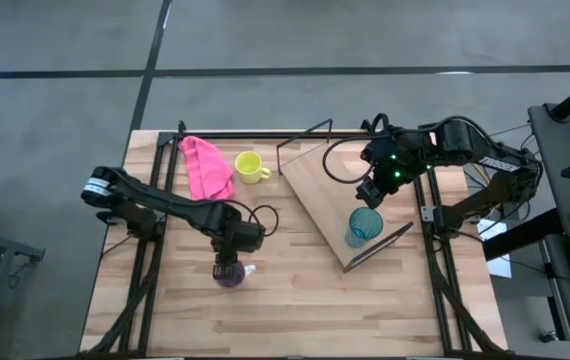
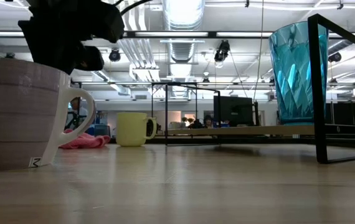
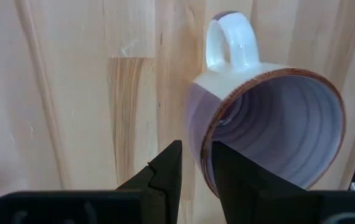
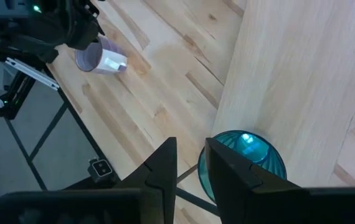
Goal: Stack small to large cups/mugs on shelf
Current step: Put the purple mug on the shelf
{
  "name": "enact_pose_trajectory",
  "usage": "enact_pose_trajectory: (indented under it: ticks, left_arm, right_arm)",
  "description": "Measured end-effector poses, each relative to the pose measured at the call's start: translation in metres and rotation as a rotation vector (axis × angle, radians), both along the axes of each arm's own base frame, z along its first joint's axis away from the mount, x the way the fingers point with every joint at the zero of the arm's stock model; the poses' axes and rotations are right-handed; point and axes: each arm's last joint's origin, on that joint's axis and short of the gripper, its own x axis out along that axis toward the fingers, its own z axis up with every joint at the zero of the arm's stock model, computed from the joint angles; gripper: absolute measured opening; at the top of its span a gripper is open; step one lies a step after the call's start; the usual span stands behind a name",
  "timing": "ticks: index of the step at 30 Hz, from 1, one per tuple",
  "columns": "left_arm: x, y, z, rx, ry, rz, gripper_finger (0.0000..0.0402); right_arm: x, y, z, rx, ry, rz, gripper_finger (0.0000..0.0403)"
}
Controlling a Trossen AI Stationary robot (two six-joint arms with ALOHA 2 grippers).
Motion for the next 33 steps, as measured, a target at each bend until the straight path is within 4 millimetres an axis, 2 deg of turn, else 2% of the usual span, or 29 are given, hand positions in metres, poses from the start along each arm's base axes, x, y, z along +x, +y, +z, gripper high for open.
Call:
enact_pose_trajectory:
  ticks: [18, 26, 33]
  left_arm:
    - [0.016, -0.003, -0.019, 0.005, -0.003, 0.001, 0.0071]
    - [0.018, -0.003, -0.021, 0.012, -0.002, 0.0, 0.001]
    - [0.017, -0.002, -0.015, 0.035, -0.023, 0.006, 0.0005]
  right_arm:
    - [0.0, 0.0, 0.0, 0.0, 0.0, 0.0, 0.0079]
    - [0.0, 0.0, 0.0, 0.0, 0.0, 0.0, 0.0075]
    - [0.0, 0.0, 0.0, 0.0, 0.0, 0.0, 0.0079]
